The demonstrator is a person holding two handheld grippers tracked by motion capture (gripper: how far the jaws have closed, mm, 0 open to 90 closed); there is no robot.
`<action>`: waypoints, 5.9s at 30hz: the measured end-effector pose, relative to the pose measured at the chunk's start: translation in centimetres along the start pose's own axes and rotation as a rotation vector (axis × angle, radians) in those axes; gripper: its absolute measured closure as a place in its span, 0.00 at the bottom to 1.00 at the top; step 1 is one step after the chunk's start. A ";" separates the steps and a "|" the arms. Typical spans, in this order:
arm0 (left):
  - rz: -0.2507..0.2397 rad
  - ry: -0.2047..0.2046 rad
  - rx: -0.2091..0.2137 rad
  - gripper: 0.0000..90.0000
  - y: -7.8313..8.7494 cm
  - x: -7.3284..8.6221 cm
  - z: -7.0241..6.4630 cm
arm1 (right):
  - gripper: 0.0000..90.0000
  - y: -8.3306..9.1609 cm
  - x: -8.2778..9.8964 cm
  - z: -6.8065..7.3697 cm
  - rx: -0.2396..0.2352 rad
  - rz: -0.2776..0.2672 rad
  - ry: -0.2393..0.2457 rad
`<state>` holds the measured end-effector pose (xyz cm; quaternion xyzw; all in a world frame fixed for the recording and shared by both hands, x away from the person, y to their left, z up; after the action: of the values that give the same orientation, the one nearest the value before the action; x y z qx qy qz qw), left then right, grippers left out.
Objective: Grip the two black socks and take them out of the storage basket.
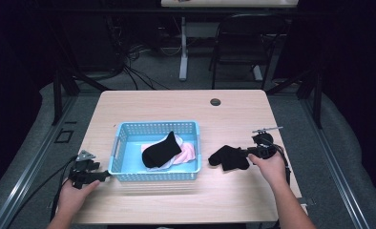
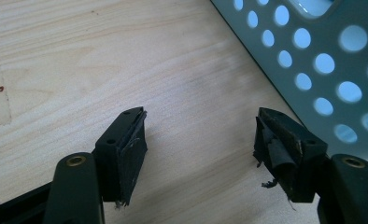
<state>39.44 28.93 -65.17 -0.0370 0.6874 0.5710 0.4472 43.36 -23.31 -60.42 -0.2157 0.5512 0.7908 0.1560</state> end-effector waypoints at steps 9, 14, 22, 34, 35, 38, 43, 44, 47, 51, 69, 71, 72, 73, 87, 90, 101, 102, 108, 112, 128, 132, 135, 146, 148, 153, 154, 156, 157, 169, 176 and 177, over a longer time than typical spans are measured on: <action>-0.004 -0.001 0.001 0.38 0.1 -0.1 0.0 | 0.66 0.9 -1.2 1.6 -0.003 -0.008 0.043; -0.005 -0.002 -0.001 0.38 0.0 -0.1 0.0 | 0.66 1.3 -1.9 2.7 -0.020 -0.015 0.067; -0.007 -0.005 -0.001 0.38 0.1 -0.1 0.0 | 0.66 2.1 -3.2 5.9 -0.044 -0.022 0.140; -0.011 0.000 0.002 0.38 0.1 -0.2 0.0 | 0.66 1.3 -5.1 11.9 -0.097 -0.007 0.250; -0.012 -0.001 0.002 0.38 0.1 -0.2 0.0 | 0.66 1.1 -5.2 12.5 -0.102 -0.005 0.258; -0.012 -0.002 0.003 0.38 0.2 -0.2 0.0 | 0.65 0.5 -5.4 14.2 -0.121 0.007 0.284; -0.015 -0.002 0.003 0.38 0.2 -0.3 0.0 | 0.65 -1.0 -5.7 16.5 -0.147 0.034 0.299; -0.015 -0.001 0.003 0.38 0.2 -0.3 0.0 | 0.65 -1.4 -5.8 16.8 -0.146 0.034 0.298; -0.017 -0.001 0.003 0.38 0.2 -0.3 0.0 | 0.66 -2.6 -5.8 17.9 -0.165 0.056 0.292; -0.017 -0.002 0.004 0.38 0.2 -0.3 0.0 | 0.66 -3.9 -5.9 19.1 -0.178 0.072 0.290; -0.024 -0.001 0.008 0.38 0.3 -0.4 0.0 | 0.67 -9.7 -5.5 22.4 -0.155 0.156 0.322; -0.025 -0.002 0.008 0.38 0.3 -0.5 0.0 | 0.67 -10.2 -5.5 22.5 -0.140 0.172 0.331; -0.025 -0.002 0.008 0.38 0.3 -0.5 0.0 | 0.67 -10.9 -5.8 23.1 -0.178 0.114 0.295; -0.025 -0.003 0.008 0.38 0.3 -0.5 0.0 | 0.67 -11.3 -6.0 23.3 -0.190 0.086 0.295; -0.026 -0.005 0.010 0.38 0.3 -0.5 -0.1 | 0.88 -12.4 -4.8 22.4 -0.097 0.258 0.285; -0.027 -0.006 0.010 0.38 0.3 -0.5 -0.1 | 0.95 -12.3 -4.8 22.4 -0.102 0.264 0.296; -0.025 -0.004 0.009 0.38 0.3 -0.5 -0.1 | 0.97 -10.6 -5.2 23.0 -0.165 0.224 0.286; -0.026 -0.005 0.009 0.38 0.3 -0.5 -0.1 | 0.97 -10.2 -5.3 23.1 -0.171 0.221 0.294; -0.025 -0.004 0.008 0.38 0.3 -0.5 -0.1 | 0.97 -7.7 -5.7 24.6 -0.214 0.182 0.327; -0.023 -0.006 0.007 0.38 0.3 -0.5 -0.1 | 0.97 -6.3 -6.0 25.6 -0.241 0.161 0.339; -0.024 -0.003 0.009 0.38 0.2 -0.6 -0.1 | 0.97 -1.4 -7.3 29.0 -0.300 0.094 0.424; -0.025 -0.007 0.009 0.38 0.2 -0.6 -0.1 | 0.97 -0.1 -7.8 29.6 -0.305 0.072 0.443; -0.025 -0.004 0.010 0.38 0.2 -0.6 0.0 | 0.97 0.9 -8.2 30.1 -0.312 0.053 0.456; -0.024 -0.002 0.009 0.38 0.2 -0.6 0.0 | 0.97 3.8 -9.0 30.7 -0.328 0.013 0.467; -0.024 -0.002 0.009 0.38 0.2 -0.6 0.0 | 0.97 4.2 -9.1 30.5 -0.329 0.008 0.466; -0.022 -0.003 0.010 0.38 0.2 -0.6 0.0 | 0.97 5.1 -9.2 29.8 -0.332 -0.003 0.458; -0.022 -0.003 0.010 0.38 0.2 -0.6 0.0 | 0.97 5.2 -9.3 29.6 -0.330 -0.005 0.458; -0.023 -0.003 0.010 0.38 0.2 -0.6 0.0 | 0.97 5.4 -9.3 29.4 -0.329 -0.009 0.454; -0.023 -0.002 0.009 0.38 0.2 -0.5 0.0 | 0.97 5.8 -9.4 28.9 -0.324 -0.014 0.452; -0.021 0.000 0.006 0.38 0.4 -0.3 0.1 | 0.97 9.4 -9.7 25.1 -0.299 -0.067 0.420; -0.018 -0.002 0.004 0.38 0.4 -0.2 0.0 | 0.97 11.3 -9.5 22.2 -0.273 -0.097 0.387; -0.016 -0.002 0.002 0.38 0.3 -0.2 0.0 | 0.97 11.8 -9.4 21.2 -0.263 -0.102 0.375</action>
<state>39.40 28.99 -64.77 -0.0417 0.6872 0.5668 0.4525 42.15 -7.50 -39.78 -0.4049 0.4513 0.7929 0.0613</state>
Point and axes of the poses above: each handheld gripper's, and its own axes: y roughly backward along the jaws, x roughly out of its underside, z roughly to its left, the point moved 10 cm from there along -y, roughly forward along the jaws, and after that the axes turned 10 degrees about -y, right-handed, at the moved point
